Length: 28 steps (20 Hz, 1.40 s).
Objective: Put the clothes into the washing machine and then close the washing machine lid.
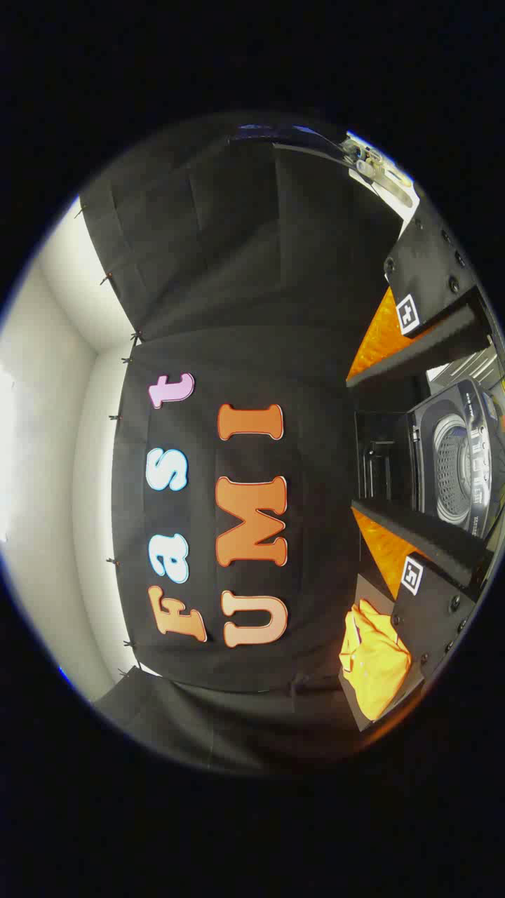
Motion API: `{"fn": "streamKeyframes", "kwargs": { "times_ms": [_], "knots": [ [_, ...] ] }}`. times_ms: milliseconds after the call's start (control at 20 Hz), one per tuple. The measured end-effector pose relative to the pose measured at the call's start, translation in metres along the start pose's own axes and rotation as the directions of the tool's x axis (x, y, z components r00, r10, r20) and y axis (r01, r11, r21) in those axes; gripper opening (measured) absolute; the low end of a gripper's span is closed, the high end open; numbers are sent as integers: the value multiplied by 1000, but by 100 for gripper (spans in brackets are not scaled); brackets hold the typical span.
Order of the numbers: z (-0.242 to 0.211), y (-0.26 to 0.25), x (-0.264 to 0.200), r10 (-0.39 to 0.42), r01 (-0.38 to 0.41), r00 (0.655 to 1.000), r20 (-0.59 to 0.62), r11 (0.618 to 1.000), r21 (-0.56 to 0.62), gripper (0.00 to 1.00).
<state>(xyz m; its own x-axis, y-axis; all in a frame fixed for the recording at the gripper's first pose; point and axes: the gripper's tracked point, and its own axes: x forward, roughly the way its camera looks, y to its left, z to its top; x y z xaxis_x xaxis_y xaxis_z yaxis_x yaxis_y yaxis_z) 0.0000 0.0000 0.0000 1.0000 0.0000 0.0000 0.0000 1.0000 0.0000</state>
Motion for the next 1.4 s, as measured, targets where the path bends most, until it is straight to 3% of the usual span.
{"fn": "streamKeyframes", "kwargs": {
  "times_ms": [600, 1150, 1400],
  "knots": [
    [-7, 50, 12, 17, -18, 1000, -16, 1000, -14, 99],
    [-7, 54, 18, 14, -13, 1000, -25, 998, 66, 98],
    [11, 99, 22, 100, -99, 995, -17, 993, 63, 98]
  ]
}}
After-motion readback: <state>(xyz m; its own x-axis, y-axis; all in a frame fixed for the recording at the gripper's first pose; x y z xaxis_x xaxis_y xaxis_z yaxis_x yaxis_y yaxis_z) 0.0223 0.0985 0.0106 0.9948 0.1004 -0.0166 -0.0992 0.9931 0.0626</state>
